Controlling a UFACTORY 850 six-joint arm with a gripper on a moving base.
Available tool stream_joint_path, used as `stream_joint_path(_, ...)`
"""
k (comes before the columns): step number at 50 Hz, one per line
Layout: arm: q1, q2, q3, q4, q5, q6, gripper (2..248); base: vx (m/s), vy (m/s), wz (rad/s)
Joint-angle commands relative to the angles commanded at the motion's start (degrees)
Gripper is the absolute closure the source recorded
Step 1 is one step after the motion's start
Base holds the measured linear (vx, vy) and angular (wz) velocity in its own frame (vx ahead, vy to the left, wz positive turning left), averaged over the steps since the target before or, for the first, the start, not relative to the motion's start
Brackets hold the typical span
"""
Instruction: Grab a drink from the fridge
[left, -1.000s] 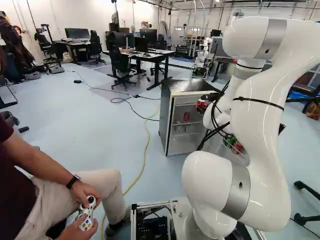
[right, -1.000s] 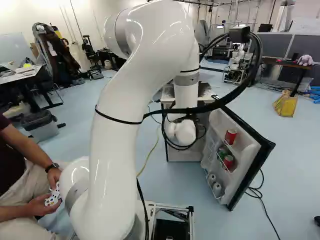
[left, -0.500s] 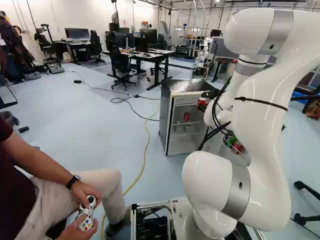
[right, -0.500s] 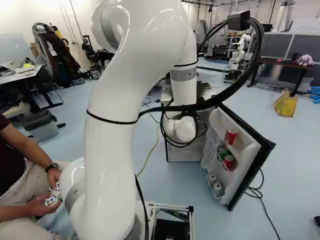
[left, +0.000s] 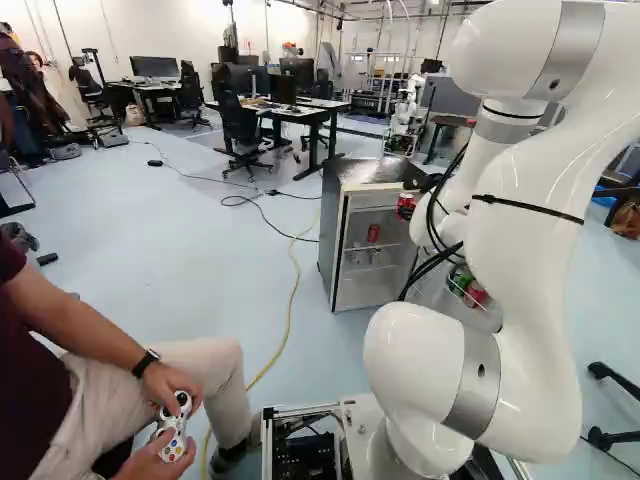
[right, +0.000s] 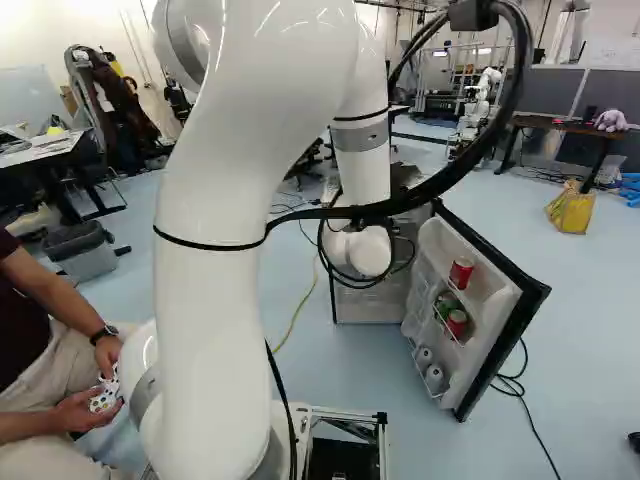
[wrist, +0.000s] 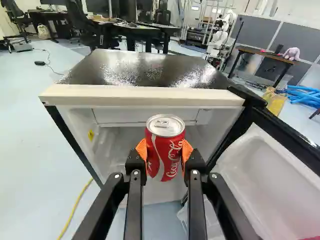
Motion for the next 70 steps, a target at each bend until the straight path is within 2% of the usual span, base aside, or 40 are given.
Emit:
stream_joint_path(45, 0.7, 5.5, -0.6, 0.0, -0.1, 0.0, 163, 0.0, 0.0, 0.0)
stream_joint_path(70, 1.2, 6.7, -2.0, 0.0, -0.1, 0.0, 163, 0.0, 0.0, 0.0)
